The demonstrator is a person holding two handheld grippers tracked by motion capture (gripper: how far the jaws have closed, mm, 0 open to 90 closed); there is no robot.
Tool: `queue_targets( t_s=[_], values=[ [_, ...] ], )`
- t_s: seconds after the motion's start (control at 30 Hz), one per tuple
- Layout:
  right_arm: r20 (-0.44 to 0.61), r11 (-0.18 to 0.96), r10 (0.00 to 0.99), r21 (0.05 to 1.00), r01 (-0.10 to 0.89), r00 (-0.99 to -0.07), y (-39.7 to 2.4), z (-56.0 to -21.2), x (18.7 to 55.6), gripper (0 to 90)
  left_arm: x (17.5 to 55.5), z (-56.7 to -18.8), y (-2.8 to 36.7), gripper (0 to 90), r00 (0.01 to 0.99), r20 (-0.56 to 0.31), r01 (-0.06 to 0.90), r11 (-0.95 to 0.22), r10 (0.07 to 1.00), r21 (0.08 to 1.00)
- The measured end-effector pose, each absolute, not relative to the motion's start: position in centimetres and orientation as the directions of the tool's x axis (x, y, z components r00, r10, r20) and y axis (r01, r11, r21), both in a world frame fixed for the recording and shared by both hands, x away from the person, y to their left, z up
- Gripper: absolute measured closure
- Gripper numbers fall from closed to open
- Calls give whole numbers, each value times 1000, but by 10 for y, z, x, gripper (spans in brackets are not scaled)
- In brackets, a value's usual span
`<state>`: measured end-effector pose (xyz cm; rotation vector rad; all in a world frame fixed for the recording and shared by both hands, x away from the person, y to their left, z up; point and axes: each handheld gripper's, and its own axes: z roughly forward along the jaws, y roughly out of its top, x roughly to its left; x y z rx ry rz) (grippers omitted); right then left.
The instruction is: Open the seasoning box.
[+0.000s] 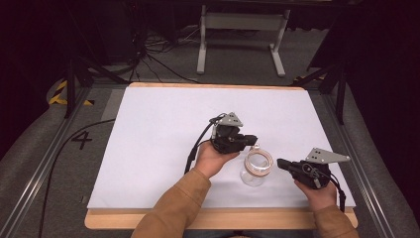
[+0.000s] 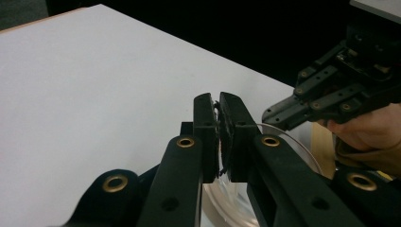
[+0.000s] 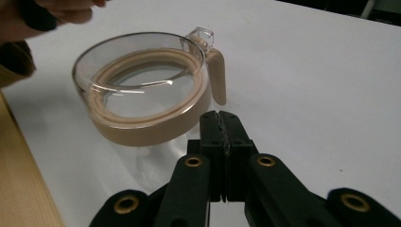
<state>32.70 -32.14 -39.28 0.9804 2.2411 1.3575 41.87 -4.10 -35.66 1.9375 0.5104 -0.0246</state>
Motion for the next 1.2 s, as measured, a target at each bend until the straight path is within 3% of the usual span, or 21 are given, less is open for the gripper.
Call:
queue_targets(
  t_s=[0.27, 0.63, 1.2],
  values=[
    [100, 280, 701, 872, 401, -706, -328, -396, 321, 892, 430, -369, -52, 857, 903, -250, 376, -358, 350, 855],
    [76, 316, 672, 870, 378, -737, -314, -395, 314, 892, 429, -372, -55, 858, 907, -212, 354, -384, 365, 853],
    [50, 336, 663, 871, 357, -747, -309, -391, 308, 892, 433, -373, -54, 863, 905, -238, 369, -375, 352, 850]
  ],
)
